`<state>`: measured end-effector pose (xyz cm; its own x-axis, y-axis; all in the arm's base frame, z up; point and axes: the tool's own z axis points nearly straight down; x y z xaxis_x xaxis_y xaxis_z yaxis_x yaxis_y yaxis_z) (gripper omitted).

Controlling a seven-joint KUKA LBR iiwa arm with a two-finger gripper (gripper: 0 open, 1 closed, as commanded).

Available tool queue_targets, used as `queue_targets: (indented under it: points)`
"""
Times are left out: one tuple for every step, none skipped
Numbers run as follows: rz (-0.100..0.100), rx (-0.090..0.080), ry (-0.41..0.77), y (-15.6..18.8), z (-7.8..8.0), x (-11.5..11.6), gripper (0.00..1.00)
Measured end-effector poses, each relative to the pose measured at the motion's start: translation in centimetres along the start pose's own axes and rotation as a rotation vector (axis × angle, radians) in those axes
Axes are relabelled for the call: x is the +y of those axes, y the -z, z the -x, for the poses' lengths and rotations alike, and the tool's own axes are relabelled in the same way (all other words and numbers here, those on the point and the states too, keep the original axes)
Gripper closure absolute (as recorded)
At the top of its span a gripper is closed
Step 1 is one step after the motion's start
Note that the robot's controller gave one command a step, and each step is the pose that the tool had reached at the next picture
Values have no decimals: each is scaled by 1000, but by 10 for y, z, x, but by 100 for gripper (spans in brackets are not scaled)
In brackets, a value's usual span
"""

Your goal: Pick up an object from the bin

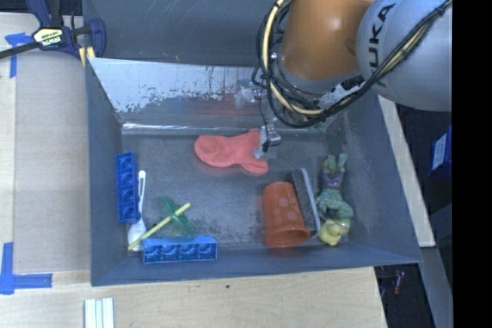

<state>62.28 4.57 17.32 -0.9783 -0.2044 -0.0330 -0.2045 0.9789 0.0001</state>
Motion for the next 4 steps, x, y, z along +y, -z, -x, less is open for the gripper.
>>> queue_targets:
  points:
    - [-1,-8,-104,-22,-33,6,0]
    - [0,-1,-52,-45,-54,14,0]
    - [0,-3,168,-56,-51,8,0]
    - [0,-9,0,-83,-33,-16,0]
